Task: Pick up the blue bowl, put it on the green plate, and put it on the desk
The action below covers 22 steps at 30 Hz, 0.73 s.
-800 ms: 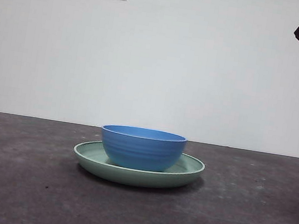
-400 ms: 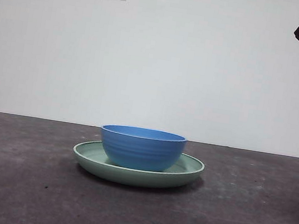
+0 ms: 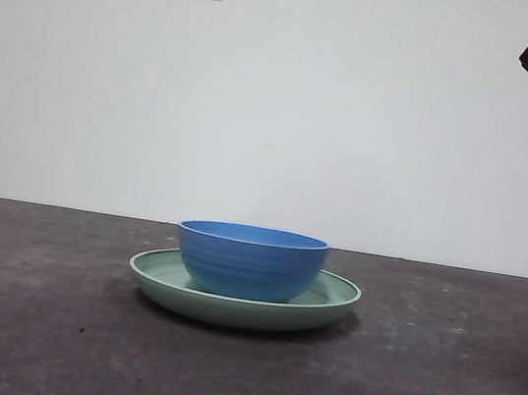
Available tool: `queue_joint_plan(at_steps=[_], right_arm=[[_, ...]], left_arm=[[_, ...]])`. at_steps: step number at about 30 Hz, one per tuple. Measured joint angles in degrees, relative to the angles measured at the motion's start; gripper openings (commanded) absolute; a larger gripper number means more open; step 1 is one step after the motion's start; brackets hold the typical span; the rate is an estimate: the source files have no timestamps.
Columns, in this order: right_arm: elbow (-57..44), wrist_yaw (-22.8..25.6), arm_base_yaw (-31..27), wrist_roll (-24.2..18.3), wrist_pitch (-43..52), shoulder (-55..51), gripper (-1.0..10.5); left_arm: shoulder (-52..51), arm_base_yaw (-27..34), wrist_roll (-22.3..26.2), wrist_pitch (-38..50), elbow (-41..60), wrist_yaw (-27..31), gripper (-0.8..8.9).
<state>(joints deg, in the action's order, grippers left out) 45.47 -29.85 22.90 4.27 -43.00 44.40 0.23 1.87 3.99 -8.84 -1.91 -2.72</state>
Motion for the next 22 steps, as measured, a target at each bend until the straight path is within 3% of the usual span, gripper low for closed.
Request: queue_joint_plan(at_steps=[22], right_arm=[[0.00, 0.00, 0.00, 0.00, 0.00, 0.00, 0.1]], left_arm=[[0.07, 0.00, -0.46, -1.46, 0.04, 0.04, 0.09]])
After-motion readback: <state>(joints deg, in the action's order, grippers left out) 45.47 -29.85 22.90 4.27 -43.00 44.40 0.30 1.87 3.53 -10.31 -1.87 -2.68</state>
